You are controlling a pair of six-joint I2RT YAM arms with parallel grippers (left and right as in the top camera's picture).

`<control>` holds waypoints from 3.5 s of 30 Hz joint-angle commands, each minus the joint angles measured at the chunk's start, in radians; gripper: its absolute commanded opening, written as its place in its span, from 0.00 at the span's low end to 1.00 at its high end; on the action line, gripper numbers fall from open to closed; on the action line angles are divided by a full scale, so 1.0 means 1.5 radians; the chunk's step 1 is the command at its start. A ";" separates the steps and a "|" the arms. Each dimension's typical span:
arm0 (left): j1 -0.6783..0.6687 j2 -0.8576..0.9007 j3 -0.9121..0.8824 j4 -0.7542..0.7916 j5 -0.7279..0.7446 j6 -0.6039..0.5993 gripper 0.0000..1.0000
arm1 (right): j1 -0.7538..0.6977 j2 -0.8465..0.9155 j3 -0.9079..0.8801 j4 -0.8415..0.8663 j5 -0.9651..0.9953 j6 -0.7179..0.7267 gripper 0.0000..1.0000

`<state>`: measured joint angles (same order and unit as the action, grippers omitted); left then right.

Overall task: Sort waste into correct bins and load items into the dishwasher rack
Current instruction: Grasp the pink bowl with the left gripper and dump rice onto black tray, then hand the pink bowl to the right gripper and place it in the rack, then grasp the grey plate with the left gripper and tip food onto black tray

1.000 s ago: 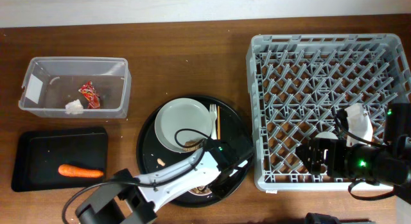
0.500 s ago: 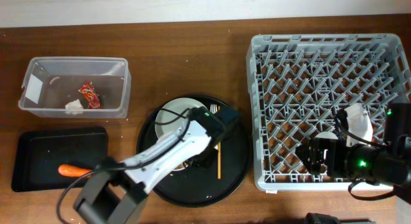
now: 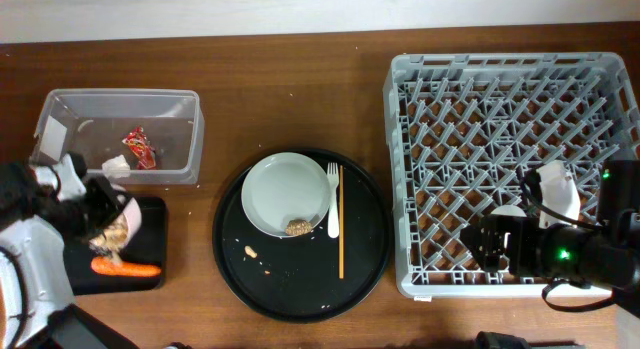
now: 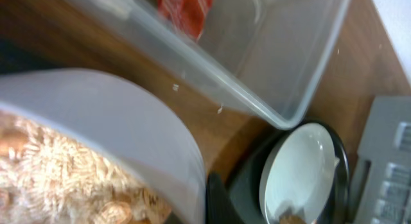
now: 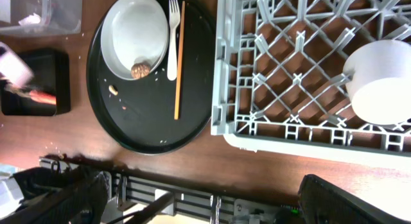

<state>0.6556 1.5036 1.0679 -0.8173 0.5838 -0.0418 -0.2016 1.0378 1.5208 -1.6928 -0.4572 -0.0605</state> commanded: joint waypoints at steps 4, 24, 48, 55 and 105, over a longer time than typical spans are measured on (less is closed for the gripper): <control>0.172 -0.003 -0.181 0.135 0.395 0.207 0.01 | 0.003 -0.003 0.005 -0.004 -0.001 -0.001 0.98; 0.259 0.004 -0.231 0.003 0.605 0.497 0.00 | 0.003 -0.003 0.005 -0.004 -0.002 0.011 0.98; -0.631 -0.107 -0.079 0.838 0.223 -0.375 0.00 | 0.003 -0.003 0.092 0.063 0.092 0.186 0.98; -0.899 0.360 0.053 1.260 0.192 -0.641 0.00 | 0.003 -0.003 0.102 0.059 0.121 0.226 0.98; -0.895 0.104 -0.123 0.210 -0.480 0.051 0.50 | 0.003 -0.003 0.102 -0.004 0.153 0.180 0.98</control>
<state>-0.6933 1.6356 0.8906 -0.4919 -0.1169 0.0708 -0.2012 1.0389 1.6680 -1.6928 -0.2321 0.2237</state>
